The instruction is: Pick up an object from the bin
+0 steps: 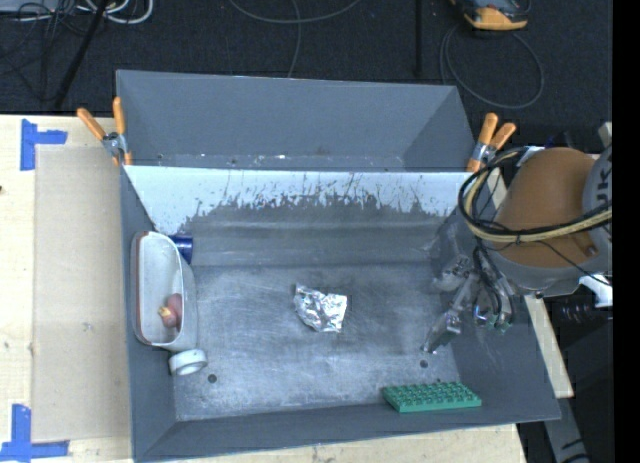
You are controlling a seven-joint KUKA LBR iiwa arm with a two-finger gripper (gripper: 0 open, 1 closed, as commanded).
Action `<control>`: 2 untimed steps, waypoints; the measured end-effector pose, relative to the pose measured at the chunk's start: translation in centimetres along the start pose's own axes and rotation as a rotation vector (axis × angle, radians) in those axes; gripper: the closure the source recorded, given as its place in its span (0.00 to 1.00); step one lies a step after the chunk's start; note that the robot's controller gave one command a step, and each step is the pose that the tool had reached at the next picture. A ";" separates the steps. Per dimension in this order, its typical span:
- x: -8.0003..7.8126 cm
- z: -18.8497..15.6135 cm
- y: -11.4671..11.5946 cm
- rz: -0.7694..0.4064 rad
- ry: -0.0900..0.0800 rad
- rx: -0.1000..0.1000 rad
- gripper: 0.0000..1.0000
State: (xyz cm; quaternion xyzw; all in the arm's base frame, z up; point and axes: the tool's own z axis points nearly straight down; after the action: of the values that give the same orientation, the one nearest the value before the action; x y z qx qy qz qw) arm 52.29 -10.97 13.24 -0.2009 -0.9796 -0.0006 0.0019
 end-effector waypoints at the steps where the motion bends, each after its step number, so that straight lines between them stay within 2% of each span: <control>1: 3.0 3.1 -6.2 0.207 0.000 -0.006 0.00; 2: -3.4 3.0 1.3 0.123 -0.009 -0.004 0.00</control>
Offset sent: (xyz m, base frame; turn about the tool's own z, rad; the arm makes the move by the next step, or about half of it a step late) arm -0.0520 -0.0481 -0.0303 0.2119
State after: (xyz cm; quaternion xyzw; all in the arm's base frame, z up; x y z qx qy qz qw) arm 55.89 -11.12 10.24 -0.2607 -0.9654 -0.0016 -0.0028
